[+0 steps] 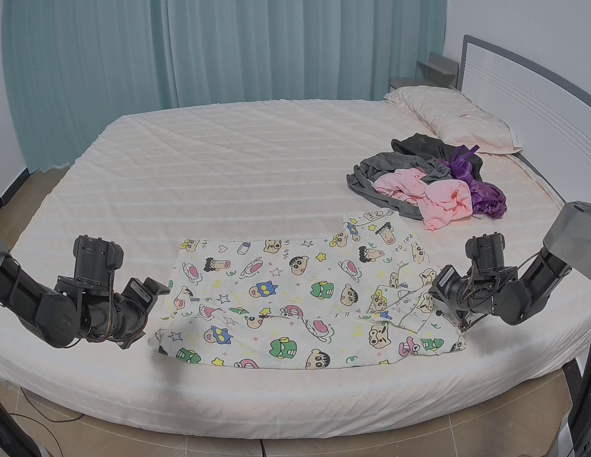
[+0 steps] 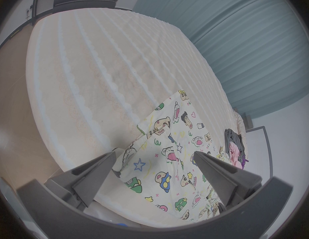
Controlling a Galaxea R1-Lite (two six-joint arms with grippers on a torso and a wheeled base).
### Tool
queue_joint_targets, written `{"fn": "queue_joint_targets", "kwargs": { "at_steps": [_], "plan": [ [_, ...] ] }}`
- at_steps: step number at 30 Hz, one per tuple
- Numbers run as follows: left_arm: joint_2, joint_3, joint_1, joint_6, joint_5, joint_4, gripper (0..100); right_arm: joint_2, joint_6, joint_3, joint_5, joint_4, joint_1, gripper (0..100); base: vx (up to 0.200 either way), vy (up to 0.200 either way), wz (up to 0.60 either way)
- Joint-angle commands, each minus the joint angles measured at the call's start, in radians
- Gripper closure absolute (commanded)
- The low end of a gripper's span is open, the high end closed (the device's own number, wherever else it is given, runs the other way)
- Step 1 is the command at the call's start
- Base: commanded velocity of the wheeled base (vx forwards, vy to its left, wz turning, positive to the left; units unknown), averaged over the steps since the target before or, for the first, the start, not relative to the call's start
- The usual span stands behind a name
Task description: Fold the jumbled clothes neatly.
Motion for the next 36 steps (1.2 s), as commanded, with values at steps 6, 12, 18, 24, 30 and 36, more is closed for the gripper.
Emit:
{"fn": "queue_joint_targets", "kwargs": {
  "at_steps": [6,12,18,24,30,36],
  "plan": [
    [0.001,0.008,0.000,0.000,0.001,0.000,0,-0.121,-0.005,0.081,-0.025,0.003,0.009,100,0.000,0.000,0.00],
    [0.014,0.014,0.000,-0.008,-0.024,0.000,0,-0.260,-0.031,0.136,-0.051,0.038,0.046,100,0.000,0.000,0.00],
    [0.033,0.014,-0.005,-0.033,-0.064,0.000,0,-0.382,-0.028,0.139,-0.050,0.159,0.085,100,0.000,0.000,0.00],
    [0.031,0.014,-0.006,-0.033,-0.062,0.000,0,-0.400,-0.027,0.174,-0.074,0.202,0.103,100,0.000,0.000,0.00],
    [0.034,0.015,-0.020,-0.036,-0.064,0.000,0,-0.435,-0.031,0.166,-0.086,0.228,0.092,100,0.000,0.000,0.00],
    [0.036,0.021,-0.021,-0.036,-0.064,0.000,0,-0.460,-0.028,0.113,-0.086,0.306,0.106,100,0.000,0.000,0.00]
  ]
}}
